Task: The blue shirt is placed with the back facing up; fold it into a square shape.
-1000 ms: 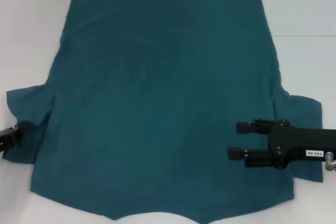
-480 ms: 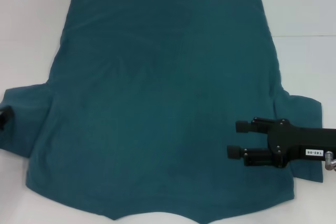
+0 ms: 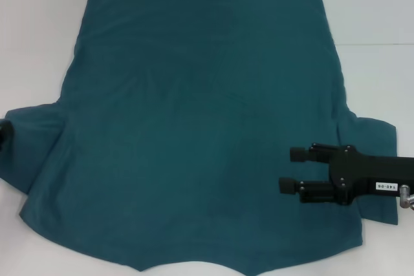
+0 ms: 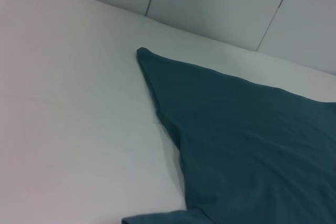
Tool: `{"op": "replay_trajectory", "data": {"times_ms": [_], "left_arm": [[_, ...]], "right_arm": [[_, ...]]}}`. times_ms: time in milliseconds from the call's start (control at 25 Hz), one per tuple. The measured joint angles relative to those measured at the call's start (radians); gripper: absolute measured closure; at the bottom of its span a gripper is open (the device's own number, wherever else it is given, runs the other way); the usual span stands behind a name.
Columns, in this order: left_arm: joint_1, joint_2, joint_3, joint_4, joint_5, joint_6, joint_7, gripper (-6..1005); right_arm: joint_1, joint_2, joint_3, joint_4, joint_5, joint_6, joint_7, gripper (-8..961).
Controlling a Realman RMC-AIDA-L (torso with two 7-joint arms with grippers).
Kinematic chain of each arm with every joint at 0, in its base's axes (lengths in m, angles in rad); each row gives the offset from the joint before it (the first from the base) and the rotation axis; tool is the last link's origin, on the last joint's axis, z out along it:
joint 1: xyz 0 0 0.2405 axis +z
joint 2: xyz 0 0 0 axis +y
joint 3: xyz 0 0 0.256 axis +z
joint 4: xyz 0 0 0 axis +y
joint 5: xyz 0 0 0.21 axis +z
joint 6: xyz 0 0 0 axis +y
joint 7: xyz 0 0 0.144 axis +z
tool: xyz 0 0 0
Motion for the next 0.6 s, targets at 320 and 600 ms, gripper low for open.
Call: {"op": "replay_trajectory", "data": {"times_ms": [320, 600], "left_arm": [[-0.011, 0.003, 0.022, 0.011, 0.001, -0.041, 0.008, 997], [-0.011, 0.003, 0.026, 0.035, 0.002, -0.061, 0.008, 996]], "right_arm": [[-0.004, 0.001, 0.0, 0.0, 0.01, -0.003, 0.0, 59], [-0.004, 0.001, 0.0, 0.001, 0.011, -0.002, 0.002, 59]]}}
